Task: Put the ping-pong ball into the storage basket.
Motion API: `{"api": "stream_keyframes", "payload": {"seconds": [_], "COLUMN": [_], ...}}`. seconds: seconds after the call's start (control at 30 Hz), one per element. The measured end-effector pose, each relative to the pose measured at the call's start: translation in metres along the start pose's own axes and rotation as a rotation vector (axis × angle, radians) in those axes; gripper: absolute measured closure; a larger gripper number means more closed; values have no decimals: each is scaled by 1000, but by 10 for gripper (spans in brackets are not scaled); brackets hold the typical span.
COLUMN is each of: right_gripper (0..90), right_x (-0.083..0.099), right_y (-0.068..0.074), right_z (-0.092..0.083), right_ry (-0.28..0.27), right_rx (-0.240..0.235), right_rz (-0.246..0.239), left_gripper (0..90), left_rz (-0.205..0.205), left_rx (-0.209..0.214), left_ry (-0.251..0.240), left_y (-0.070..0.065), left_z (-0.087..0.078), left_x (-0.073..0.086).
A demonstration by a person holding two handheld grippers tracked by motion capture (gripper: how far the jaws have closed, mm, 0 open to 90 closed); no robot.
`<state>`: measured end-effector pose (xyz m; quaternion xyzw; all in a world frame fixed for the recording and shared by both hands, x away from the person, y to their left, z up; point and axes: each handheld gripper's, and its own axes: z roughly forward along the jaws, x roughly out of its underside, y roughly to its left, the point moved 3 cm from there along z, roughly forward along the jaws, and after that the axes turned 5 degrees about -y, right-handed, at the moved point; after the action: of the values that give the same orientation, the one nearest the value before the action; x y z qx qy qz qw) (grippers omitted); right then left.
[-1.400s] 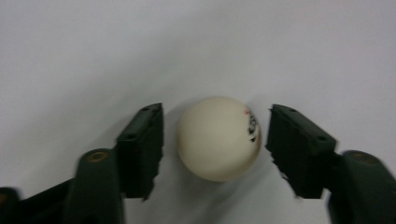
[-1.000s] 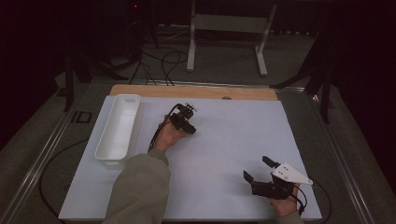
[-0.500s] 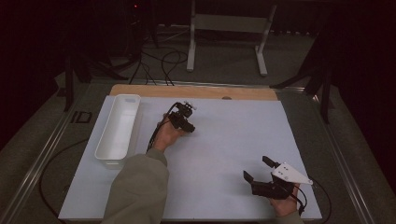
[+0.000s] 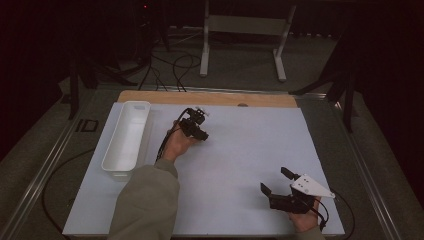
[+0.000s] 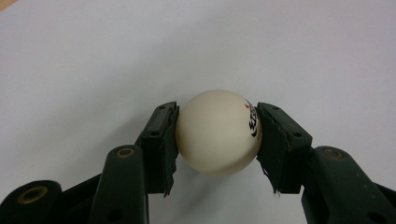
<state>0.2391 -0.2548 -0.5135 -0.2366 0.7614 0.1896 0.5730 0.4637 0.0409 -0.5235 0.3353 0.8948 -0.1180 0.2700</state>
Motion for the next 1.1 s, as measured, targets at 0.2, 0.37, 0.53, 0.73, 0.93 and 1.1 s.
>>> {"api": "stream_keyframes", "payload": {"seconds": [0.2, 0.37, 0.53, 0.73, 0.93, 1.1], "right_gripper": [83, 83, 83, 83, 83, 83], "right_x": [0, 0, 0, 0, 0, 1], "right_y": [0, 0, 0, 0, 0, -1], "right_z": [0, 0, 0, 0, 0, 1], "right_ry": [-1, -1, 1, 0, -2, -4], "right_rx": [-1, 0, -1, -1, -1, 0], "right_rz": [0, 1, 2, 3, 5, 6], "left_gripper": [517, 517, 517, 517, 517, 517], "left_rz": [3, 7, 4, -2, -2, -2], "left_rx": [3, 2, 5, 19, 27, 33], "left_ry": [0, 7, 3, 8, 2, 2], "left_y": [0, 0, -1, 0, -1, -1], "left_z": [-3, -3, -7, -10, -14, -16], "left_x": [-1, 0, -2, -2, -3, -4]}}
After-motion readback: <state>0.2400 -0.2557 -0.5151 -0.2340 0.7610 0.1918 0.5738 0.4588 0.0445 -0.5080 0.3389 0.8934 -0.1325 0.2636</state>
